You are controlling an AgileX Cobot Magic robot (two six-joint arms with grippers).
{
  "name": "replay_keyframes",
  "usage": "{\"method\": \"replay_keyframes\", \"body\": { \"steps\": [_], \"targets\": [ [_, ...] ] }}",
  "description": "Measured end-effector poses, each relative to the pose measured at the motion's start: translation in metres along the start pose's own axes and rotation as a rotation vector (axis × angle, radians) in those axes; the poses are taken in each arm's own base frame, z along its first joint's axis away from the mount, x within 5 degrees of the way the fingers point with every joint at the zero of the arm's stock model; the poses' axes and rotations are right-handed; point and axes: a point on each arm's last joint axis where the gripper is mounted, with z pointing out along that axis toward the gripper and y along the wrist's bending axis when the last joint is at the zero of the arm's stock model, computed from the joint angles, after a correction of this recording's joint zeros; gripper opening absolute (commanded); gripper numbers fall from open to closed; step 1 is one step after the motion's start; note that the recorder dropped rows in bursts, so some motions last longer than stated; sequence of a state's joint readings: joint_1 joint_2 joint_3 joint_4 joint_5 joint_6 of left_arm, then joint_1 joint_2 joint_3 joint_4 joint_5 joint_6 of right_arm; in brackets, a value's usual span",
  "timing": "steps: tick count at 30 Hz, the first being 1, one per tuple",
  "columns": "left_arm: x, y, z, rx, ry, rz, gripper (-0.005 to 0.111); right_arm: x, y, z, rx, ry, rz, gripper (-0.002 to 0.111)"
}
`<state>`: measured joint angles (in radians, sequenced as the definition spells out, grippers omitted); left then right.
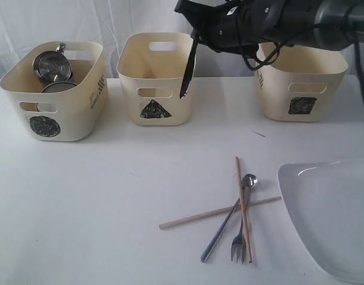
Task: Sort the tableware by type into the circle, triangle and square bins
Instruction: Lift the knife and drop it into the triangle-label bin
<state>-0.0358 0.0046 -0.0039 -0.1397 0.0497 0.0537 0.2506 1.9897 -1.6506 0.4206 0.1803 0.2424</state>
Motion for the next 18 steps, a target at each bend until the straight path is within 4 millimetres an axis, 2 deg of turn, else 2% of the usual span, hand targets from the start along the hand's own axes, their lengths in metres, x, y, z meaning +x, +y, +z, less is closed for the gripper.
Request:
{"method": "replay_keyframes", "body": {
  "steps": [6,13,18],
  "targets": [
    [0.000,0.000,0.000,0.000,0.000,0.000,0.000,-0.011,-0.001,0.030,-0.018,-0.032,-0.008,0.000],
    [0.000,0.000,0.000,0.000,0.000,0.000,0.000,-0.028,-0.011,0.055,-0.036,-0.090,0.039,0.000],
    [0.000,0.000,0.000,0.000,0.000,0.000,0.000,-0.037,-0.009,0.068,-0.074,-0.129,0.079,0.000]
  ]
}}
